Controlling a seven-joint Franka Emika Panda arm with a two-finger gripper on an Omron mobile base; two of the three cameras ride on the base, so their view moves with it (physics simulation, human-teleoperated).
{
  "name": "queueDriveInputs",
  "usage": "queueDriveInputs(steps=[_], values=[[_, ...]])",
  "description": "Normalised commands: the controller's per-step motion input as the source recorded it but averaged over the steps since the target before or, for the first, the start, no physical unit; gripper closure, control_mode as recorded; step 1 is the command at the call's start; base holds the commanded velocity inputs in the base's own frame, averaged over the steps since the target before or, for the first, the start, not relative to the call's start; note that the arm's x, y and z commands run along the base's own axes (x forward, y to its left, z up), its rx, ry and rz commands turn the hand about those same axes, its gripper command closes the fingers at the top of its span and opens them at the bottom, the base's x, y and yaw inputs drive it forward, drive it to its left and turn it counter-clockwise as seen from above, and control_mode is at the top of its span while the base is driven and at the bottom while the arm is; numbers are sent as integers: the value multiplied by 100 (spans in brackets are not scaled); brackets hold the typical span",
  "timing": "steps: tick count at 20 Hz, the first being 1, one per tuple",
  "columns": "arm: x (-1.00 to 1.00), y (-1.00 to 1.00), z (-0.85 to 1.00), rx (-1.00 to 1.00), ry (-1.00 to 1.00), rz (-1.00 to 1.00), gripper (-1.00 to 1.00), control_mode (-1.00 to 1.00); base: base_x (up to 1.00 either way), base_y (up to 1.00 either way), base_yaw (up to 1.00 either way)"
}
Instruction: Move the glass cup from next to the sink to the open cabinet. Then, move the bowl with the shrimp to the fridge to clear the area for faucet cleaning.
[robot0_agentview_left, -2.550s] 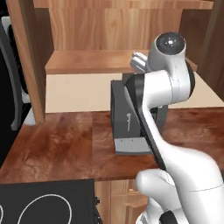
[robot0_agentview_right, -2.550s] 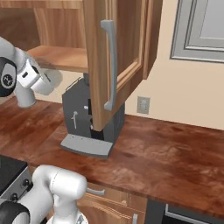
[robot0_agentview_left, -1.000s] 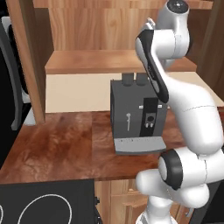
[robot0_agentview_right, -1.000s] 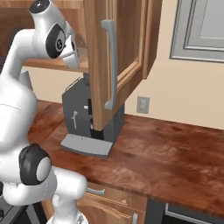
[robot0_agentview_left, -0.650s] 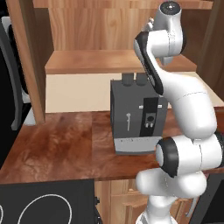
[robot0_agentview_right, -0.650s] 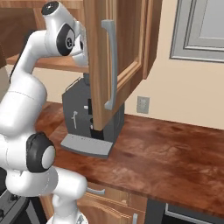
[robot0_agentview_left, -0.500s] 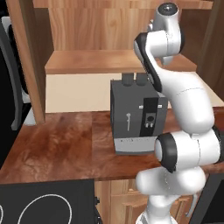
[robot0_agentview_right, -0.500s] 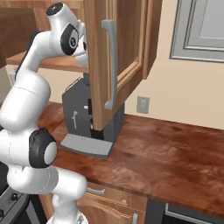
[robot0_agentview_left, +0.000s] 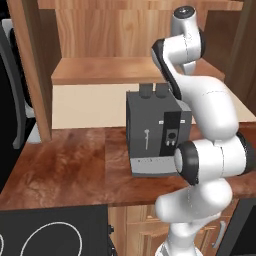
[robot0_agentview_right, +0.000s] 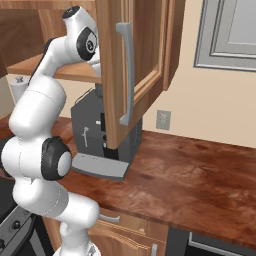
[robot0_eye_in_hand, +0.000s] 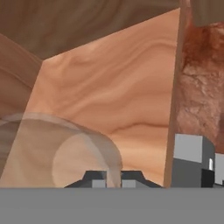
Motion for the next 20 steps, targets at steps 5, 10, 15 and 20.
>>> queueDriveInputs(steps=[5,10,15,20], values=[[20,0,0,0,0,0,-100,-100,0,0,0],[-43,0,0,0,-12,0,-100,-100,0,0,0],[-99,0,-12,0,-21,0,-100,-100,0,0,0],[-100,0,-54,0,-33,0,-100,-100,0,0,0]])
